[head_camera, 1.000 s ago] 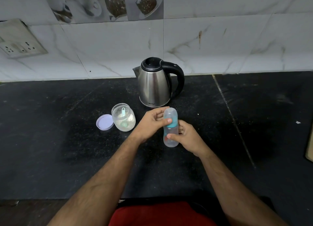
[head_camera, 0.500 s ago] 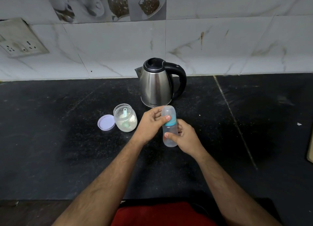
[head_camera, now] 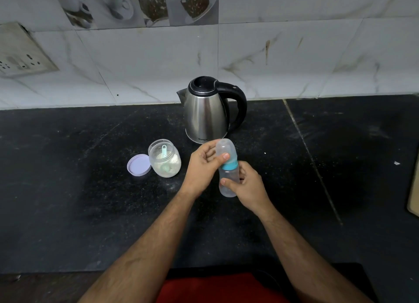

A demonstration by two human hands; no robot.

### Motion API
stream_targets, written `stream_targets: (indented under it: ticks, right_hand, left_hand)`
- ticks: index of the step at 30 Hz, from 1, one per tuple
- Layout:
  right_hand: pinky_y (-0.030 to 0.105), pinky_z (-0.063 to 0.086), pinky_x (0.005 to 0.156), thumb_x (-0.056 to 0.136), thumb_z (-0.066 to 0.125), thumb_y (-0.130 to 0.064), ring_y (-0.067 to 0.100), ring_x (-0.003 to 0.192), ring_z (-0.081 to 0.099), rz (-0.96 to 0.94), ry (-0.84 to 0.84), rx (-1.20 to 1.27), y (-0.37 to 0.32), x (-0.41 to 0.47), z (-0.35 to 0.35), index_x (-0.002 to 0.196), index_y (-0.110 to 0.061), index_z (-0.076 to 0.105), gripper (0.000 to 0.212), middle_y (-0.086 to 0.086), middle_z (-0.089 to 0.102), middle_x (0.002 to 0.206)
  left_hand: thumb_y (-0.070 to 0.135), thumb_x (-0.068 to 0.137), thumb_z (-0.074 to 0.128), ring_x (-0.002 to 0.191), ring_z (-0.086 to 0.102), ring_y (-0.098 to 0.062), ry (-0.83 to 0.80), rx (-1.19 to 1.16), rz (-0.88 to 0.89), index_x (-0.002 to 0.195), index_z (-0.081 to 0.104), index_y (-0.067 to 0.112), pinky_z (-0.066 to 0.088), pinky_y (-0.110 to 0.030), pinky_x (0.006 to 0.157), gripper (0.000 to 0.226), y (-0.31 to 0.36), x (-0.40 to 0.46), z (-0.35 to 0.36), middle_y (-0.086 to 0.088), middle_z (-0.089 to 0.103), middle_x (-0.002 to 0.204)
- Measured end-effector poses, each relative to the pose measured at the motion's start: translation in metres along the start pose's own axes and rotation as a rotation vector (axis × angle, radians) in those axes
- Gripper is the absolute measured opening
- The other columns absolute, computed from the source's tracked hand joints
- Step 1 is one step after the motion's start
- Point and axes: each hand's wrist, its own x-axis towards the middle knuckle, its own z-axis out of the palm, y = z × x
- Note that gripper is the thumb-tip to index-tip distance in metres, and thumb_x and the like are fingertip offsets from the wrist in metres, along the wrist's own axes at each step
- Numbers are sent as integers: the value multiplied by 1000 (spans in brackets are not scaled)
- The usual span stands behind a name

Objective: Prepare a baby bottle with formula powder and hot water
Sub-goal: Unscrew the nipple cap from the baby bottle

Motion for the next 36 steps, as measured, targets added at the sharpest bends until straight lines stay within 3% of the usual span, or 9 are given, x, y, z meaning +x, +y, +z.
stream_targets:
  ticks: [6, 9, 11, 15, 19, 26, 31, 34, 36]
  right_hand:
    - [23, 51, 86, 77, 83, -17, 12, 108, 63, 60, 111, -46, 21, -2, -22, 123, -17, 56, 53, -2, 66, 117]
    - [28, 53, 88, 77, 84, -17, 12, 107, 64, 79, 187, -29, 26, -2, -35, 121, -20, 56, 53, -3, 66, 117]
    - [23, 52, 84, 76, 84, -19, 9, 105, 64, 76, 214, -27, 27, -2, -40, 118, -25, 55, 52, -6, 66, 114]
    - [17, 48, 82, 76, 84, -20, 5, 104, 62, 84, 228, -40, 28, -3, -46, 117, -31, 52, 52, -11, 63, 113]
    - [22, 50, 87, 75, 84, -20, 2, 102, 62, 106, 239, -51, 30, -5, -48, 117, -30, 54, 52, -11, 64, 113]
    - [23, 49, 89, 76, 84, -18, 8, 110, 60, 124, 216, -60, 32, -5, -50, 120, -26, 54, 53, -6, 63, 119]
    - [23, 48, 91, 77, 83, -20, 3, 109, 58, 111, 205, -64, 31, -7, -50, 123, -26, 53, 55, -11, 61, 119]
    - [13, 46, 82, 78, 82, -23, -7, 100, 58, 98, 174, -38, 28, -7, -49, 118, -34, 51, 52, -20, 60, 109]
    - [11, 48, 76, 78, 82, -24, -10, 98, 60, 86, 128, -1, 23, -8, -49, 112, -39, 50, 49, -19, 62, 108]
  left_hand:
    - [31, 77, 80, 110, 69, -13, 64, 105, 66, 113, 70, 31, 54, -23, 88, 37, 2, 21, -2, 4, 75, 113]
    - [22, 77, 82, 107, 69, -19, 62, 236, 15, 115, 70, 26, 55, -33, 95, 41, -14, 36, -4, 2, 75, 110]
    - [14, 77, 83, 105, 70, -16, 49, 360, -34, 118, 69, 22, 54, -37, 98, 44, -28, 44, -5, 2, 75, 109]
    - [16, 77, 84, 107, 64, -5, -8, 667, -127, 130, 63, 18, 50, -30, 101, 57, -52, 55, -2, 5, 70, 120]
    - [15, 76, 84, 106, 64, -9, -61, 793, -155, 132, 62, 18, 47, -24, 96, 60, -67, 61, 4, 2, 71, 117]
    - [15, 77, 84, 110, 63, -13, -72, 843, -193, 136, 58, 16, 43, -22, 91, 64, -77, 62, 5, -3, 70, 123]
    - [22, 74, 86, 123, 57, -16, -37, 871, -150, 150, 41, 19, 43, -25, 98, 88, -67, 56, 3, -3, 54, 145]
    - [34, 81, 80, 113, 60, -8, 73, 819, 5, 143, 51, 20, 47, -23, 93, 70, -47, 46, 8, 4, 59, 137]
    - [36, 87, 74, 106, 63, -1, 50, 654, 29, 134, 60, 19, 53, -25, 94, 52, -29, 40, 14, 8, 67, 124]
